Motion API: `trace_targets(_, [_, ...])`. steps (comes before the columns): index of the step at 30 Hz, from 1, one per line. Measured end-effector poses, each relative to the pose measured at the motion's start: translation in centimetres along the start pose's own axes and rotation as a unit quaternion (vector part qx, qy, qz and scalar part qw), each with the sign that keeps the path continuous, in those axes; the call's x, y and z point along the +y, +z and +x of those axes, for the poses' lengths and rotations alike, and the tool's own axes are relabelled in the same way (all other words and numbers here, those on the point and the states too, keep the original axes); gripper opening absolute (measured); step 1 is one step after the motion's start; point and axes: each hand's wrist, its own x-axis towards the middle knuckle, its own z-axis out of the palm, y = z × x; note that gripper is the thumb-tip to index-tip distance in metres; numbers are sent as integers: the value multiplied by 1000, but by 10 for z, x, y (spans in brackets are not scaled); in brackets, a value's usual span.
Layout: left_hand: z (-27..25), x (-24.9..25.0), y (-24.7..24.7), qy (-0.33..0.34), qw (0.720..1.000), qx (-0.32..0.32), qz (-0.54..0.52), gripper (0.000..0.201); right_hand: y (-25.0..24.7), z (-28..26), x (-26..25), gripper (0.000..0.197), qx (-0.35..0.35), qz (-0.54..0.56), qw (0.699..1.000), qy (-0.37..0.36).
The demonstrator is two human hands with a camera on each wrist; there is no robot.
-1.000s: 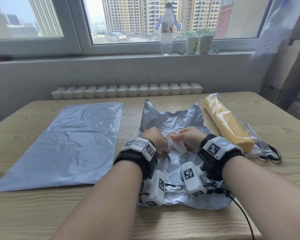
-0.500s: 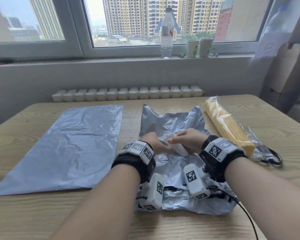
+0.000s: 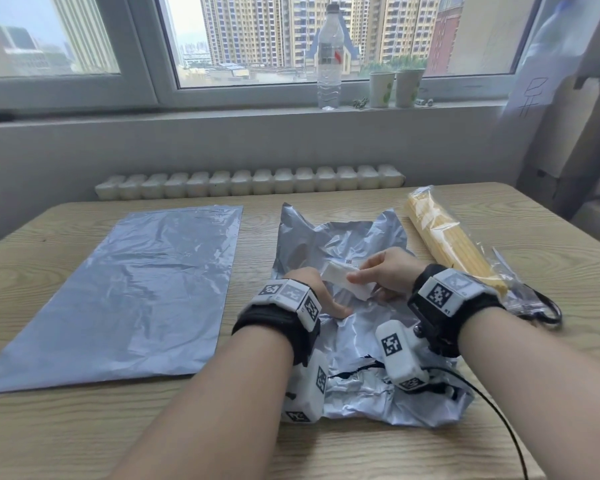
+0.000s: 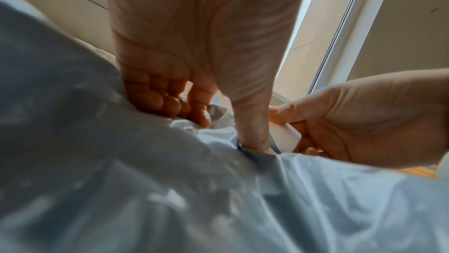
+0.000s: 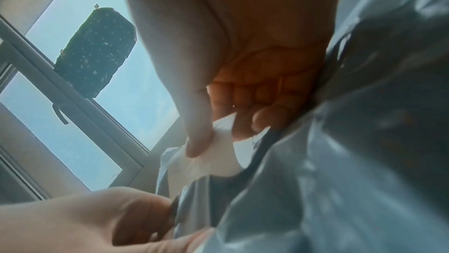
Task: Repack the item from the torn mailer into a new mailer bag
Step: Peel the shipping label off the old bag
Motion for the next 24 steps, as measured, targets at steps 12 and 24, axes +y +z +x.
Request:
trace_targets(12, [1,1,0,-6,1000,-1,18,54,2,8,-4,13,46,36,998,-22])
trace_targets(24, [1,-4,-25,-14,999,-27,-15,41,1,0,-18,24,-70,17,997,-18])
